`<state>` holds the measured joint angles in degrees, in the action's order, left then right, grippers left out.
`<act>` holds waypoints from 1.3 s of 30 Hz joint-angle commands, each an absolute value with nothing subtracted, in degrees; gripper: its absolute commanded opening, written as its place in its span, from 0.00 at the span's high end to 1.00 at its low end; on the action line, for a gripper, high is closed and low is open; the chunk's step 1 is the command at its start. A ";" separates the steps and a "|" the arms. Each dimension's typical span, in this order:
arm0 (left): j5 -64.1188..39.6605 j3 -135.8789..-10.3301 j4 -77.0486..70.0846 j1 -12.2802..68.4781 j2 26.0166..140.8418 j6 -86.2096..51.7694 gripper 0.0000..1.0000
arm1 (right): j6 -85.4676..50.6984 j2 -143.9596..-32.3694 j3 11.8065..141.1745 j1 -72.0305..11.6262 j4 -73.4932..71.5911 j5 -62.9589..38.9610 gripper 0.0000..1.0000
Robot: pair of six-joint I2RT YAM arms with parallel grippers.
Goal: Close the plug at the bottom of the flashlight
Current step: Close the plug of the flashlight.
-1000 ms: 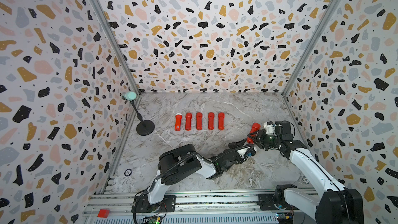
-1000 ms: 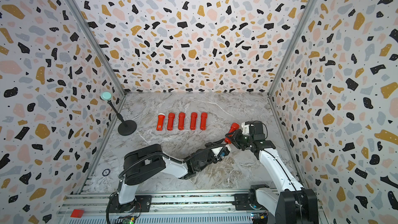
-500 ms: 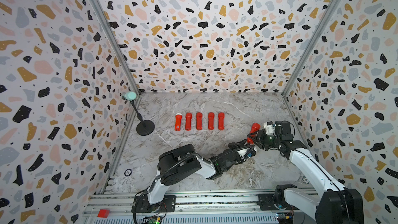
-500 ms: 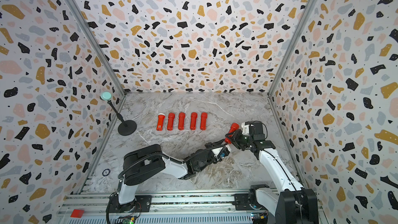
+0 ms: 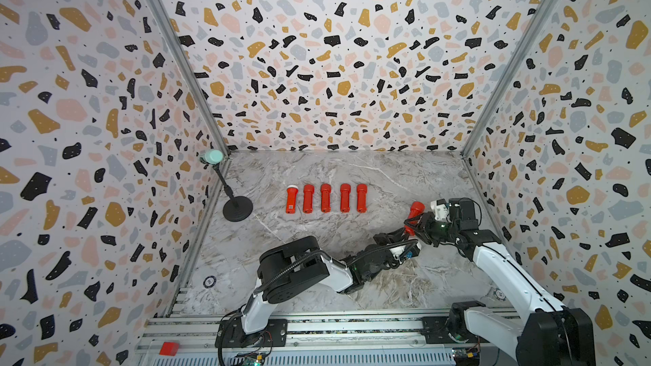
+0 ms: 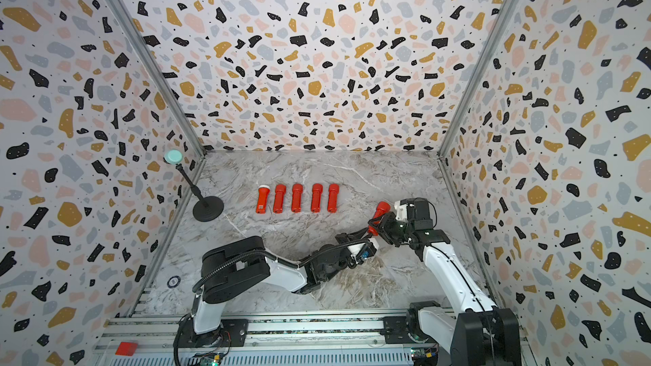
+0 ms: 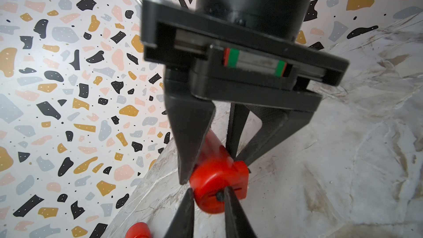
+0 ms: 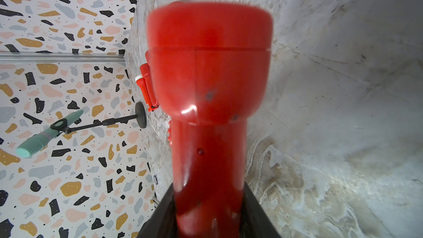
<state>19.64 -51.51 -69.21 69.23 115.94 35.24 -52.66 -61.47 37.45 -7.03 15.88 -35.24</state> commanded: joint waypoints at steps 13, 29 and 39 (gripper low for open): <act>18.22 -52.47 -71.98 70.08 114.89 37.46 0.79 | -53.53 -59.55 37.04 -9.49 16.68 -43.67 1.00; 19.59 -51.95 -72.42 69.96 114.92 39.45 0.83 | -53.70 -59.05 36.56 -9.56 16.59 -44.13 1.00; 20.61 -51.59 -73.47 69.69 114.79 40.08 0.85 | -53.70 -58.97 36.39 -9.49 16.44 -44.65 1.00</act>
